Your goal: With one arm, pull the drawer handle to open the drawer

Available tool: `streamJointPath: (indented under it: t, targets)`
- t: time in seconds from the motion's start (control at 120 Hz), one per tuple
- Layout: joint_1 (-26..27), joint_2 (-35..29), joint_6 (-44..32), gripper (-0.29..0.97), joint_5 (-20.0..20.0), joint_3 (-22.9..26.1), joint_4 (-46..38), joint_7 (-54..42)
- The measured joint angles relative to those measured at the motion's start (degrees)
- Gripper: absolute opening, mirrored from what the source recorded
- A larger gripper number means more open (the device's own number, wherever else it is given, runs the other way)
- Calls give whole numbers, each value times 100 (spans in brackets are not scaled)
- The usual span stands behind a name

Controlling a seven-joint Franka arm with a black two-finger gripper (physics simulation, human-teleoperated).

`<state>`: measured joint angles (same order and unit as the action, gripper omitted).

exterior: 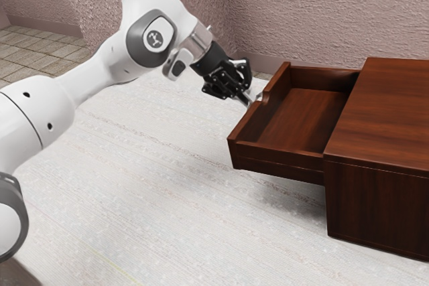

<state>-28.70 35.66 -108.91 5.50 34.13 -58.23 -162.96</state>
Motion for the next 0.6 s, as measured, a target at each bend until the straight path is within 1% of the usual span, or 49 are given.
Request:
streamJointPath:
  t: [0.075,0.15,0.217,0.258,0.308,0.35,0.425,0.467,0.5,0.542,0.6]
  targets:
    - [-108,-320,42,10,-8,4,-201,44]
    - [-258,-880,130,17,-20,-20,-575,146]
    - [-311,-1384,272,27,-32,-281,-887,330]
    - [-262,-1631,433,31,-183,-422,-970,523]
    - [-72,-1994,725,36,-487,-583,-1027,864]
    - [110,-2309,1017,40,-671,-822,-1095,1219]
    - [674,-2908,1629,49,-859,-1600,-1288,2035]
    - [1095,-3137,1949,52,-916,-2075,-1376,2521]
    - [1364,-3274,2172,54,-951,-2352,-1442,2931]
    - [1563,-3369,2402,57,-985,-2530,-1483,3480]
    - [1711,-3400,2653,59,-1013,-2631,-1506,4231]
